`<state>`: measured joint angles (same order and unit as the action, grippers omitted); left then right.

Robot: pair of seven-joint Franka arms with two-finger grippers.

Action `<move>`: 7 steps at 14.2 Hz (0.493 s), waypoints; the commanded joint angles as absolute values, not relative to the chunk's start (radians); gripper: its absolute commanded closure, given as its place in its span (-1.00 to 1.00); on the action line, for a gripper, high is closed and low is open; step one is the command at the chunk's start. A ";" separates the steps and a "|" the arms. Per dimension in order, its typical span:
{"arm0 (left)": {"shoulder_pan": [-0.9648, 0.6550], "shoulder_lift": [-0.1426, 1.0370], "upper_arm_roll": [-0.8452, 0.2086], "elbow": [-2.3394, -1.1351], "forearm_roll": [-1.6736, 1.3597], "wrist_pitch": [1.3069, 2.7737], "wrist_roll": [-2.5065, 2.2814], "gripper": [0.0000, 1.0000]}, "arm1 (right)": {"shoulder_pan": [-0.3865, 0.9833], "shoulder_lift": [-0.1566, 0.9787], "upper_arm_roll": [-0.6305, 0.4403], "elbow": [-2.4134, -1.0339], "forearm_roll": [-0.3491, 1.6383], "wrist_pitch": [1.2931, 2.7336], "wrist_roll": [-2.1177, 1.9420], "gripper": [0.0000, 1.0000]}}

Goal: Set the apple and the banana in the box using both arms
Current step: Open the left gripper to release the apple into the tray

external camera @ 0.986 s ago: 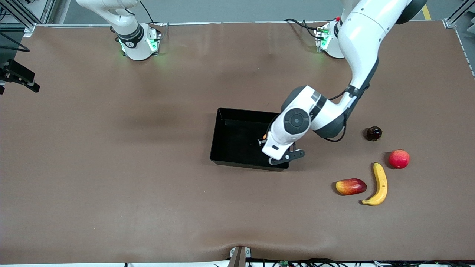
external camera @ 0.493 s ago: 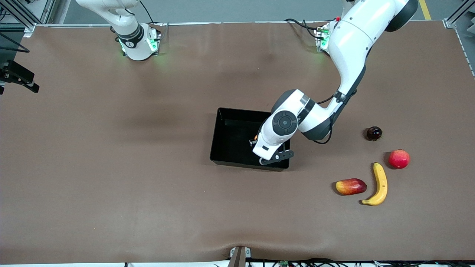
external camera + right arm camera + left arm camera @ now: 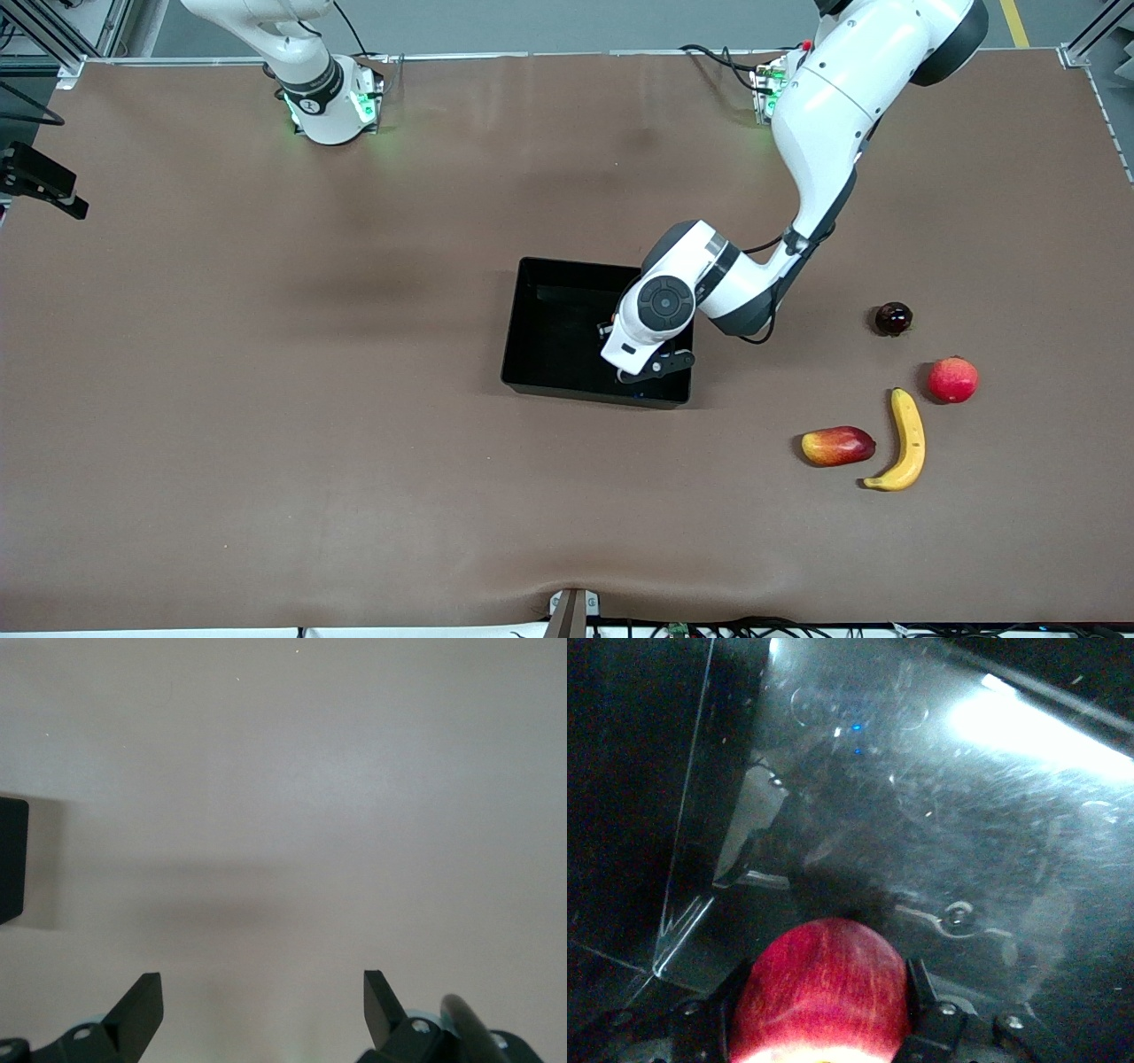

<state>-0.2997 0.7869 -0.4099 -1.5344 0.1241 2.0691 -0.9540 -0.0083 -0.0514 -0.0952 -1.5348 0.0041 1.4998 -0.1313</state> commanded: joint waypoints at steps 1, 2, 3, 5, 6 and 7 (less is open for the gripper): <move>-0.307 0.788 -0.400 -1.543 0.129 2.031 -0.954 0.46 | -0.026 -0.058 -0.083 -1.532 -0.014 1.488 -0.132 -1.00; -0.308 0.792 -0.400 -1.542 0.129 2.031 -0.962 -0.39 | -0.025 -0.058 -0.083 -1.532 -0.014 1.488 -0.132 -1.00; -0.308 0.792 -0.400 -1.542 0.129 2.031 -0.965 -0.99 | -0.023 -0.058 -0.083 -1.532 -0.012 1.488 -0.132 -1.00; -0.304 0.778 -0.400 -1.529 0.129 2.029 -0.963 -1.00 | -0.025 -0.057 -0.083 -1.532 -0.012 1.489 -0.133 -1.00; -0.298 0.760 -0.400 -1.525 0.129 2.025 -0.963 -1.00 | -0.025 -0.057 -0.083 -1.532 -0.012 1.489 -0.133 -1.00; -0.287 0.740 -0.399 -1.511 0.130 2.008 -0.962 -1.00 | -0.025 -0.057 -0.083 -1.532 -0.012 1.489 -0.133 -1.00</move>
